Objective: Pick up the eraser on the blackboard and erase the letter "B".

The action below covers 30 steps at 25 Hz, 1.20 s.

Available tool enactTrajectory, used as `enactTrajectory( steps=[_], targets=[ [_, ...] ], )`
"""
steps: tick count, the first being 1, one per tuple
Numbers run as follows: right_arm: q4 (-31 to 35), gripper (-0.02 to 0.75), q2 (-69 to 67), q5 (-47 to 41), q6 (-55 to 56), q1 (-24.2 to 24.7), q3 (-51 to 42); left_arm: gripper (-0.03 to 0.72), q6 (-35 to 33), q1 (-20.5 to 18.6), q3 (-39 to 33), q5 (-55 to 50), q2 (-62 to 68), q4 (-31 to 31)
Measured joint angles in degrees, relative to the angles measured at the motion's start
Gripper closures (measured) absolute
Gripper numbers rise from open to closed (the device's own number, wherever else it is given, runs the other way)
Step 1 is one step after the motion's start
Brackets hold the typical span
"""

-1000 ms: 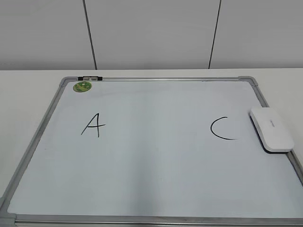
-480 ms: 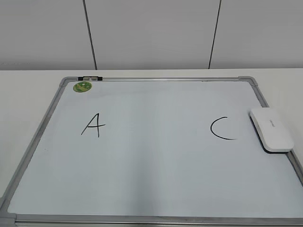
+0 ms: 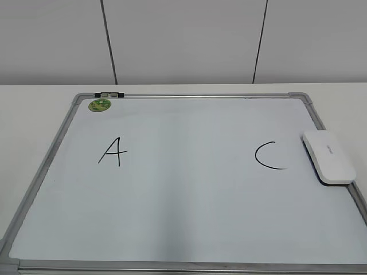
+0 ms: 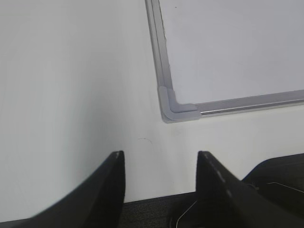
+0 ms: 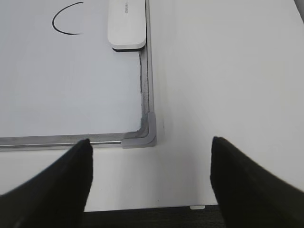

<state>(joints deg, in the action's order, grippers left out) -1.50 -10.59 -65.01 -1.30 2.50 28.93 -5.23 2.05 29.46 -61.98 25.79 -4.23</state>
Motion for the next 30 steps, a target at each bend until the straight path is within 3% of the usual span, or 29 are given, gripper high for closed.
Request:
enactTrajectory(
  steps=[12, 30],
  targets=[
    [-0.02, 0.147, 0.00, 0.00, 0.05, 0.00, 0.00, 0.342, 0.00, 0.00, 0.00, -0.11, -1.98, 0.00],
    [-0.14, 0.147, 11.65, 0.00, 0.14, 0.00, 0.00, 0.357, 0.00, 0.00, 0.00, -1.46, -25.17, -0.05]
  ],
)
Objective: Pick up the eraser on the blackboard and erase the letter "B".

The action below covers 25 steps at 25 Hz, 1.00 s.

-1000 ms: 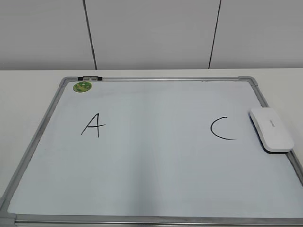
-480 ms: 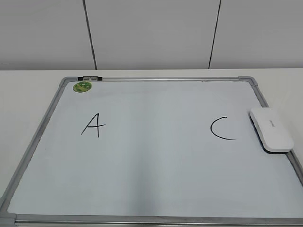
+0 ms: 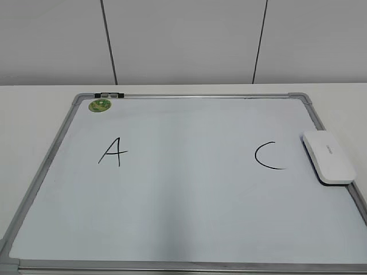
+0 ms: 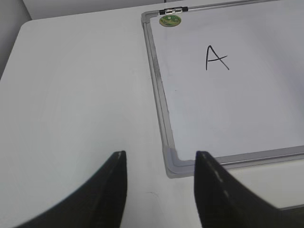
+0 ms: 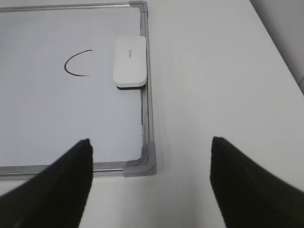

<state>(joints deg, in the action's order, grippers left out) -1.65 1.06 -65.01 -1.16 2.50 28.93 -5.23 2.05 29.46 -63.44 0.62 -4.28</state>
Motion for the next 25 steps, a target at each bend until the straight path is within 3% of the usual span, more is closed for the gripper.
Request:
enactTrajectory(
  steps=[25],
  targets=[
    [0.00, 0.147, 0.00, -0.01, -1.07, 0.00, 0.00, 0.441, 0.00, 0.00, 0.00, 0.00, 0.00, -0.09]
  ],
)
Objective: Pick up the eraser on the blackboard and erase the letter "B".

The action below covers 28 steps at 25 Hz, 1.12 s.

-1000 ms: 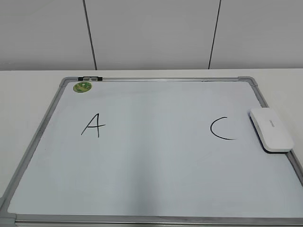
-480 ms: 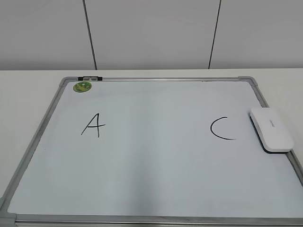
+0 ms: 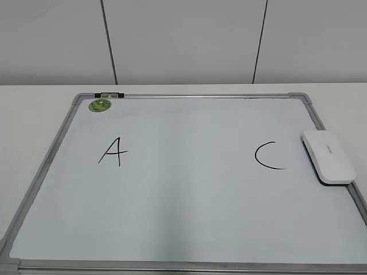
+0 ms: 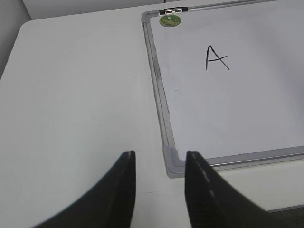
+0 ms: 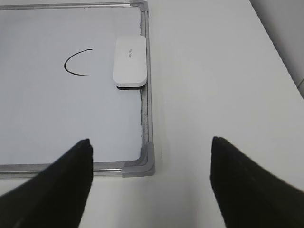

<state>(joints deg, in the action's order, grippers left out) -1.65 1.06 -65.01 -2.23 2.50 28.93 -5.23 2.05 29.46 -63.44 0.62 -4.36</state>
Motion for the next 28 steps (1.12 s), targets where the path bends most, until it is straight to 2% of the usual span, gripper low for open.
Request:
enactTrajectory(
  steps=[28],
  targets=[
    [0.00, 0.147, 0.00, 0.00, -1.87, 0.00, 0.00, 0.447, 0.00, 0.00, 0.00, 0.00, 0.00, 0.00]
  ],
)
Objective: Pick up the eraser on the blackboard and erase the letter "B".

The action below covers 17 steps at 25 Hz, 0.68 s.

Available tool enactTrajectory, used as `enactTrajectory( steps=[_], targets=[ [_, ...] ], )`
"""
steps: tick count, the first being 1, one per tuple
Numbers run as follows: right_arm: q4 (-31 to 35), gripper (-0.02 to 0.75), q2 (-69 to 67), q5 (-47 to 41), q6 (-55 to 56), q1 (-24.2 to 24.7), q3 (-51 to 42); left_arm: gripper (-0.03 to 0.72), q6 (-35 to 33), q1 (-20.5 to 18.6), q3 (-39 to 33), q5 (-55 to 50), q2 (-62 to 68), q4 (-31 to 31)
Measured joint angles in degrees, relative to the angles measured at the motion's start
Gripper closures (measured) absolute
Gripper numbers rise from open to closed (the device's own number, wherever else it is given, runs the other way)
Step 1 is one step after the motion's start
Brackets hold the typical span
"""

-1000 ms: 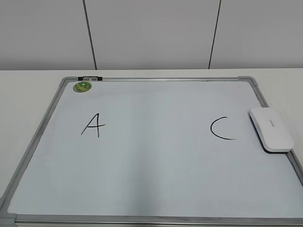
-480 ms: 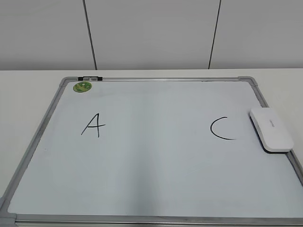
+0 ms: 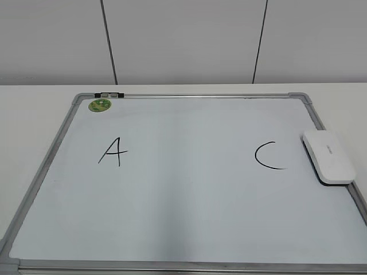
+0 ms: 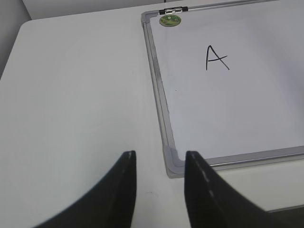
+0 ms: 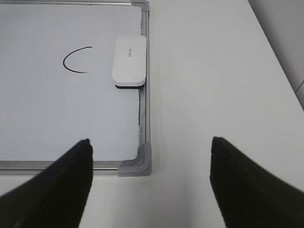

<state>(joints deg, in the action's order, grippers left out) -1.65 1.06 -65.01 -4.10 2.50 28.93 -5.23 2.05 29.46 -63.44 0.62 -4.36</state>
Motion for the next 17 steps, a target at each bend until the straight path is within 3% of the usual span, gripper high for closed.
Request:
enactTrajectory(
  steps=[17],
  targets=[
    [0.00, 0.147, 0.00, 0.00, -0.03, 0.00, 0.00, 0.447, 0.00, 0.00, 0.00, 0.00, 0.00, 0.00]
  ],
)
